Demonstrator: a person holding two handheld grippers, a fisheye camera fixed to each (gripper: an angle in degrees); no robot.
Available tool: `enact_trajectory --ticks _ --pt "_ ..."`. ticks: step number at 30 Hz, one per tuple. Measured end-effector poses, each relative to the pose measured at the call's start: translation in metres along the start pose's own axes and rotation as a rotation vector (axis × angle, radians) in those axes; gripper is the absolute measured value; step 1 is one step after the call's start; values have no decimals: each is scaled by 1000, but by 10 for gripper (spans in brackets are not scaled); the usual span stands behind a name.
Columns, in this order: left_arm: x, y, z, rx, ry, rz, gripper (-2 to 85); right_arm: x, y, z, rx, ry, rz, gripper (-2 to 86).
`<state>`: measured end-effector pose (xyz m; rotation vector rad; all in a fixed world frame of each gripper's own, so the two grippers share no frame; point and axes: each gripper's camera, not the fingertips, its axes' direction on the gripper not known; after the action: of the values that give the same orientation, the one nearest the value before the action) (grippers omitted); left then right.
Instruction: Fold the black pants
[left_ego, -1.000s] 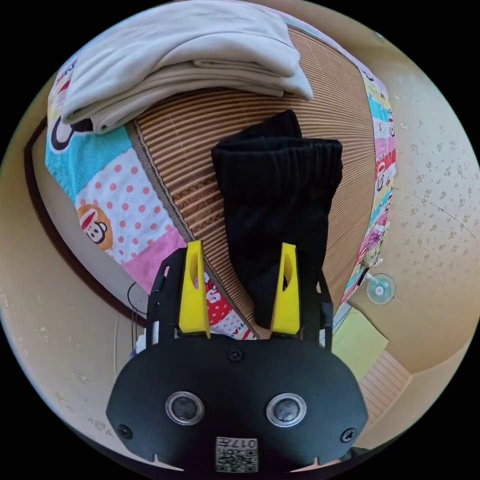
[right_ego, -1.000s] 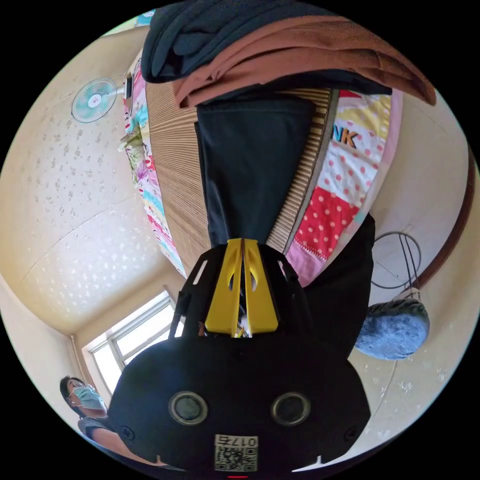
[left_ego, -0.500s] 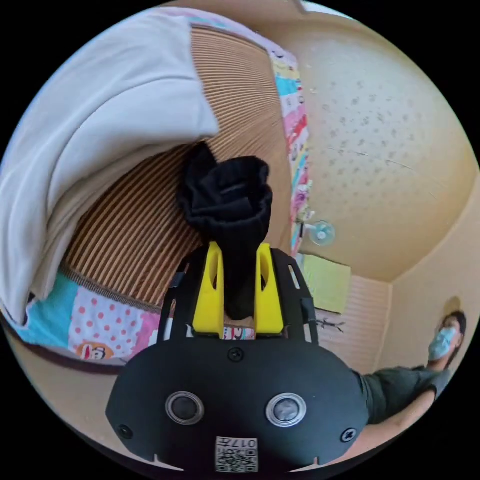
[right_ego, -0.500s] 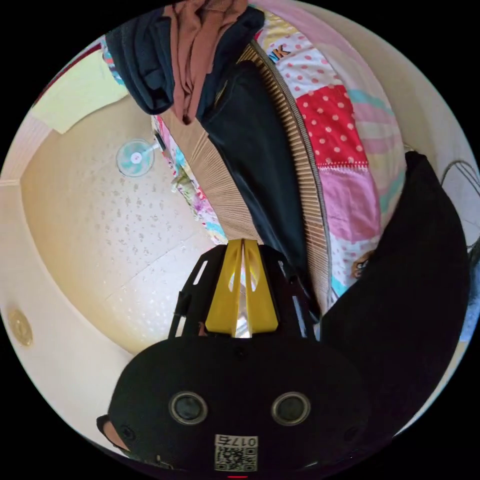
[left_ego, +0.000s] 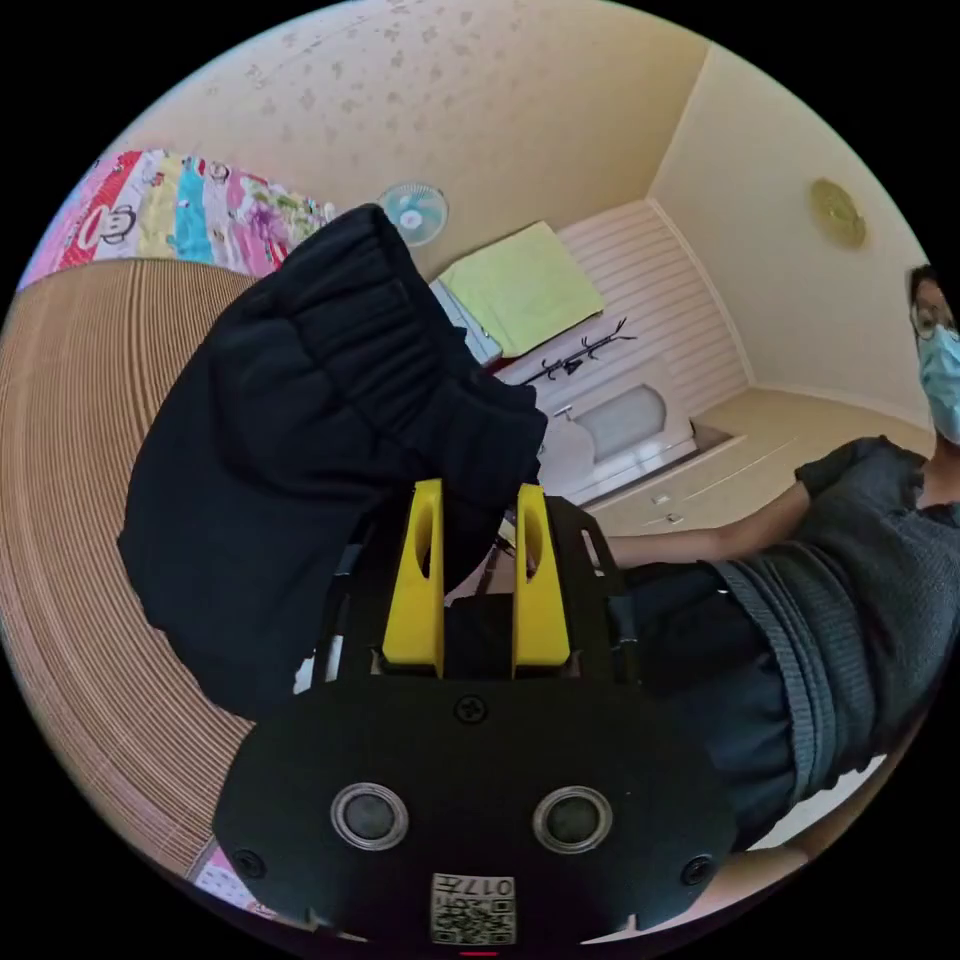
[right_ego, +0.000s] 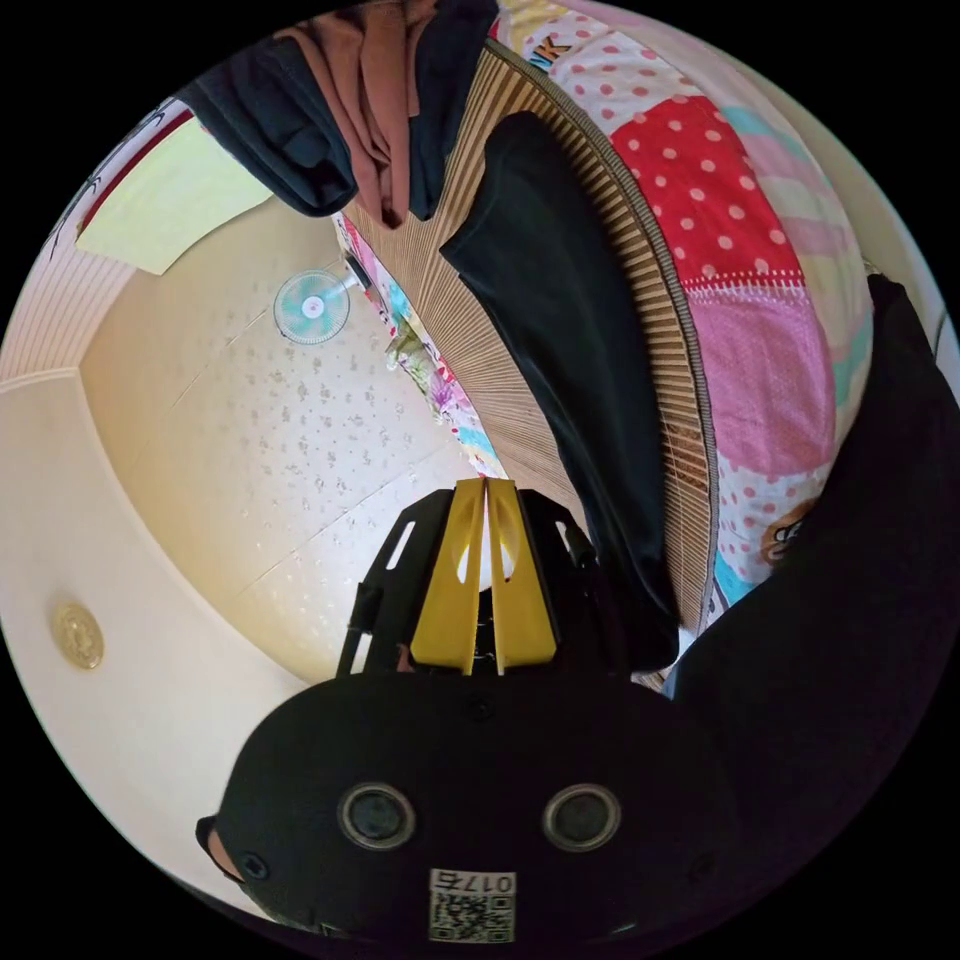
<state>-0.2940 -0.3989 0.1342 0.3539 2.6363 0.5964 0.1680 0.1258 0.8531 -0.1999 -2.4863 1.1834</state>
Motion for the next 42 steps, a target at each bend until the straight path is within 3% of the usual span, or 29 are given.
enact_trajectory --ticks 2,6,10,13,17,24,27,30,32,34,36,39,42 --pt "-14 9 52 -141 -1 -44 77 -1 -9 -15 1 6 -7 3" --pt "-49 42 55 -108 -110 -176 65 -1 -22 -41 5 17 -12 4" --pt "-111 86 19 -11 -348 -468 150 -6 -43 -59 -51 129 -44 5" --pt "-158 114 14 -44 -467 -616 198 -8 -58 -53 -122 233 -57 4" --pt "-214 163 34 -128 -325 -774 221 -10 -77 -12 -287 393 -104 3" --pt "-221 223 41 -66 -166 -757 209 5 -76 117 -724 735 -261 3" --pt "-227 236 31 -83 -154 -719 159 21 -67 176 -913 851 -330 3" --pt "-233 234 20 -218 -130 -571 64 39 -61 221 -1001 1059 -419 3" --pt "-246 240 17 -407 -280 -549 7 63 -64 242 -1039 1254 -494 3" --pt "-261 251 10 -444 -344 -572 2 88 -69 250 -1086 1418 -541 3" --pt "-281 264 0 -398 -268 -645 5 110 -74 252 -1133 1464 -536 2" --pt "-295 285 -19 -289 -197 -663 47 110 -82 248 -1006 1455 -537 1" --pt "-304 313 -50 -82 -181 -710 174 102 -75 239 -924 1423 -610 1"
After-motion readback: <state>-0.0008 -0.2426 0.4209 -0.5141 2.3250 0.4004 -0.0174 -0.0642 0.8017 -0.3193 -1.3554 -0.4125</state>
